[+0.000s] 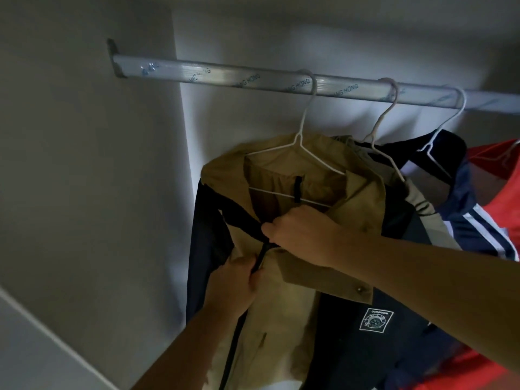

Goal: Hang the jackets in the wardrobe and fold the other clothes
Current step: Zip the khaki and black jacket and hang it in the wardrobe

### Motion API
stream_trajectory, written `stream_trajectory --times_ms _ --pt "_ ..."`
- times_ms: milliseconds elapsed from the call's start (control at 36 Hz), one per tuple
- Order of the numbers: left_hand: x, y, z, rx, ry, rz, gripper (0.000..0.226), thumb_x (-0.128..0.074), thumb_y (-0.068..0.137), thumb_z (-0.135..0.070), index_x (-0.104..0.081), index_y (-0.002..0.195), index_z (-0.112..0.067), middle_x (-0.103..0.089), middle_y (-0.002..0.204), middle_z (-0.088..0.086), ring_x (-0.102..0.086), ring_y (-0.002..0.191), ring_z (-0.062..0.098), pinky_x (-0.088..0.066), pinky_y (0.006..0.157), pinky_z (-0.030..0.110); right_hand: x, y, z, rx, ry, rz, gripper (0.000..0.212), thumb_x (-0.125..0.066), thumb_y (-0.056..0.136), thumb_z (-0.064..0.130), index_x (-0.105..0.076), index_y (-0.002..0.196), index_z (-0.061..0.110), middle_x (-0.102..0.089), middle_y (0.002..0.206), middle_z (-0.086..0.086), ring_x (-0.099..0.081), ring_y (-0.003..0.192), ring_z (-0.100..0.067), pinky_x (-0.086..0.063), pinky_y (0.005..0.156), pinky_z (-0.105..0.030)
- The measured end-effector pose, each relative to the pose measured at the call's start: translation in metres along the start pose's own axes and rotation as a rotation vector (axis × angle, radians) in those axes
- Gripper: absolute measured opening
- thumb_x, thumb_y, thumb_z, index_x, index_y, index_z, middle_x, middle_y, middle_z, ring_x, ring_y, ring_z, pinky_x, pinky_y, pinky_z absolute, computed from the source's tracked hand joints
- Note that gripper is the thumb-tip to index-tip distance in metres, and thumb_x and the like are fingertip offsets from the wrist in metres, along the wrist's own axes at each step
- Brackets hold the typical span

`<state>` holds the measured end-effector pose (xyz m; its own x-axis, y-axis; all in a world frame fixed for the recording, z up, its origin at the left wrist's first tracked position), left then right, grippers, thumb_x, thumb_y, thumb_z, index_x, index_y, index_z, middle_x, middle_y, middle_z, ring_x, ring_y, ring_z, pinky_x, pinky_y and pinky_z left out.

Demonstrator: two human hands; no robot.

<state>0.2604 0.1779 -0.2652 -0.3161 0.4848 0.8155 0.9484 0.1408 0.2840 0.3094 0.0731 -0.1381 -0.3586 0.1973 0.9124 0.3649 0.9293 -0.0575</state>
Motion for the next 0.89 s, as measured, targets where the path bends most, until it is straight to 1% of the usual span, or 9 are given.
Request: stream_trajectory --times_ms 111,278,361,444,611,694,778,833,889 --pt "0.001 0.003 0.003 -0.021 0.08 0.012 0.027 -0.042 0.097 -0.042 -0.057 0.089 -0.02 -0.062 0.077 -0.002 -0.062 0.073 0.017 -0.045 0.061 0.027 0.018 -0.002 -0.011 -0.016 -0.109 0.011 0.018 -0.036 0.099 0.011 -0.054 0.105 0.011 -0.057 0.081 -0.002 -0.045 0.062 -0.015 -0.015 0.043 -0.026" --pt "0.002 0.013 0.01 0.042 0.113 0.081 0.023 -0.044 0.096 -0.036 -0.058 0.085 -0.022 -0.058 0.068 -0.005 -0.057 0.062 0.013 -0.033 0.054 0.022 0.074 0.004 -0.052 -0.084 -0.148 -0.107 0.018 -0.05 0.094 0.02 -0.067 0.099 0.018 -0.067 0.093 -0.002 -0.064 0.086 -0.02 -0.038 0.063 -0.026" --pt "-0.004 0.013 0.018 0.102 0.209 0.154 0.028 -0.042 0.097 -0.041 -0.048 0.076 -0.024 -0.048 0.063 -0.01 -0.058 0.063 0.011 -0.036 0.055 0.02 0.103 -0.001 -0.075 -0.105 -0.065 -0.192 0.021 -0.046 0.097 0.019 -0.066 0.096 0.011 -0.062 0.084 -0.003 -0.059 0.08 -0.014 -0.037 0.074 -0.021" --pt "-0.004 0.023 0.018 0.143 0.237 0.214 0.031 -0.041 0.097 -0.045 -0.054 0.083 -0.021 -0.063 0.081 -0.001 -0.064 0.08 0.018 -0.041 0.064 0.025 0.109 -0.008 -0.08 -0.082 -0.087 -0.264 0.026 -0.044 0.1 0.023 -0.068 0.098 0.012 -0.067 0.091 -0.004 -0.058 0.081 -0.013 -0.03 0.074 -0.018" --pt "0.006 0.042 0.011 0.184 0.178 0.278 0.025 -0.045 0.097 -0.039 -0.056 0.09 -0.017 -0.061 0.081 -0.002 -0.061 0.079 0.016 -0.053 0.073 0.032 0.097 -0.012 -0.082 -0.211 0.173 -0.208 0.021 -0.048 0.097 0.029 -0.063 0.104 0.016 -0.066 0.093 0.0 -0.057 0.08 -0.012 -0.043 0.075 -0.024" --pt "0.035 0.053 -0.005 0.197 -0.145 0.032 0.011 -0.046 0.095 -0.018 -0.055 0.092 -0.013 -0.057 0.074 0.001 -0.058 0.071 0.017 -0.053 0.07 0.036 0.085 -0.032 -0.097 -0.322 0.323 -0.233 0.037 -0.061 0.089 0.03 -0.051 0.123 0.021 -0.057 0.115 -0.001 -0.055 0.096 -0.014 -0.046 0.079 -0.03" --pt "0.078 0.065 -0.042 0.108 -0.499 -0.336 0.005 -0.051 0.091 -0.023 -0.051 0.086 -0.021 -0.057 0.08 0.0 -0.057 0.072 0.011 -0.048 0.063 0.029 0.062 -0.06 -0.111 -0.541 0.471 -0.221 0.067 -0.067 0.082 0.036 -0.035 0.139 0.022 -0.046 0.13 -0.005 -0.052 0.108 -0.021 -0.042 0.084 -0.029" --pt "0.103 0.072 -0.076 -0.129 -0.467 -0.432 0.014 -0.059 0.086 -0.034 -0.053 0.093 -0.023 -0.056 0.091 -0.007 -0.054 0.082 0.006 -0.044 0.07 0.02 0.043 -0.076 -0.114 -0.699 0.605 -0.189 0.076 -0.062 0.072 0.053 -0.036 0.136 0.022 -0.046 0.129 -0.002 -0.049 0.118 -0.027 -0.043 0.095 -0.039" --pt "0.112 0.083 -0.109 -0.35 -0.212 -0.36 0.034 -0.061 0.081 -0.044 -0.055 0.105 -0.02 -0.055 0.107 -0.005 -0.051 0.101 0.011 -0.042 0.087 0.026 0.029 -0.085 -0.108 -0.777 0.65 -0.198 0.082 -0.063 0.067 0.06 -0.036 0.135 0.022 -0.047 0.134 -0.002 -0.043 0.126 -0.026 -0.038 0.103 -0.044"
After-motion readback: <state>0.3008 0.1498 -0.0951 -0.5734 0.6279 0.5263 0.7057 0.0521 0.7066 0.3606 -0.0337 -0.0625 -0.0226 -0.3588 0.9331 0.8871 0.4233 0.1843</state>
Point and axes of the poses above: each hand's wrist, its own y-axis towards the middle knuckle, its own x-axis out of the back of the hand, z = x × y, the point moved 4 cm from there along y, towards the middle knuckle
